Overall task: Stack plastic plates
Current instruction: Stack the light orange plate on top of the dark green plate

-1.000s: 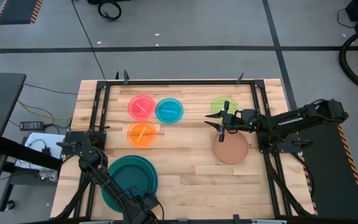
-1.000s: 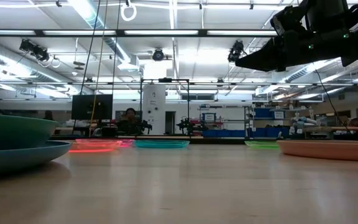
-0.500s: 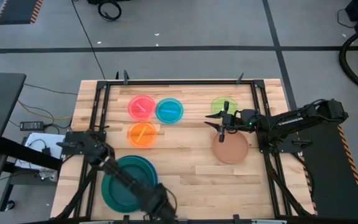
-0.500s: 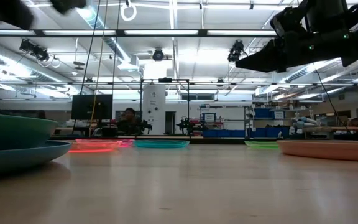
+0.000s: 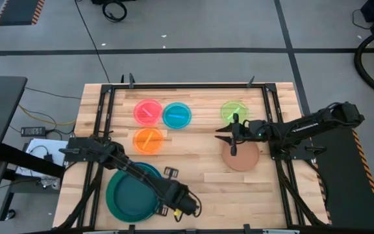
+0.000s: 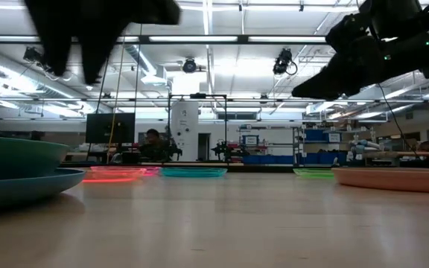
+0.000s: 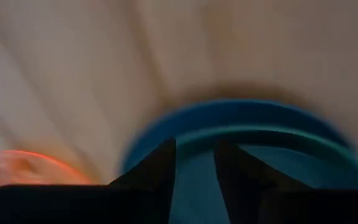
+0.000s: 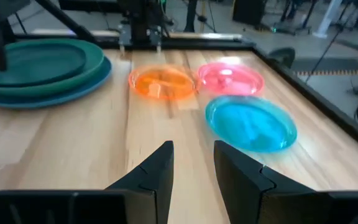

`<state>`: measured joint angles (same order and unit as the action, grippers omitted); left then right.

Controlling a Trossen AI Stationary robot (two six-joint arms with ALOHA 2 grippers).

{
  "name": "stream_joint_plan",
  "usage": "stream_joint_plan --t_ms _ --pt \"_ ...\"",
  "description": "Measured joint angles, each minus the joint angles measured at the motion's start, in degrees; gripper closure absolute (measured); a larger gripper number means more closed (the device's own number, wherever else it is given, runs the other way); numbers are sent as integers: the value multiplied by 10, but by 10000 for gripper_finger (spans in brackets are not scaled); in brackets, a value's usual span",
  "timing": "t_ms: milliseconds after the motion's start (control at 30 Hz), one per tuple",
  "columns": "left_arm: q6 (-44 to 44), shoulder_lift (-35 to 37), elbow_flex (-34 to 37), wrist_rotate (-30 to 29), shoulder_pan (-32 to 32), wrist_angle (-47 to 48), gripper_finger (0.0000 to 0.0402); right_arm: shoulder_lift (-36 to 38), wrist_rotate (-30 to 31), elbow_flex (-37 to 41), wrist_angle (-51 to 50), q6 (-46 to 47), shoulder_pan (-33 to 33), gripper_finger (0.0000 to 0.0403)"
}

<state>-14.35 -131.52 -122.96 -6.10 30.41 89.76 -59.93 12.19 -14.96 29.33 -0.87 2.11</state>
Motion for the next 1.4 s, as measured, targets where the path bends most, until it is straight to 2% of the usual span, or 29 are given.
stream_joint_plan --t_ms 267,433,633,800,900,1033,1133,1400 --pt "91 0 0 -115 -52 -1 283 35 102 0 -60 54 48 278" --pt "139 0 0 -138 -99 -44 283 69 143 0 -116 57 46 278" --pt "241 -1 28 -138 -162 -206 283 156 157 0 -174 53 14 278" --pt "402 -1 72 -138 -192 -364 283 207 153 0 -241 105 -4 278" --pt "513 -1 88 -118 -194 -456 283 217 132 0 -268 148 -4 278" --pt "619 -1 114 -28 -199 -554 283 216 83 0 -282 194 2 278" --pt "643 -1 133 15 -205 -615 283 225 75 0 -302 217 8 278" --pt "653 -1 192 20 -210 -791 283 302 57 1 -414 303 33 278"
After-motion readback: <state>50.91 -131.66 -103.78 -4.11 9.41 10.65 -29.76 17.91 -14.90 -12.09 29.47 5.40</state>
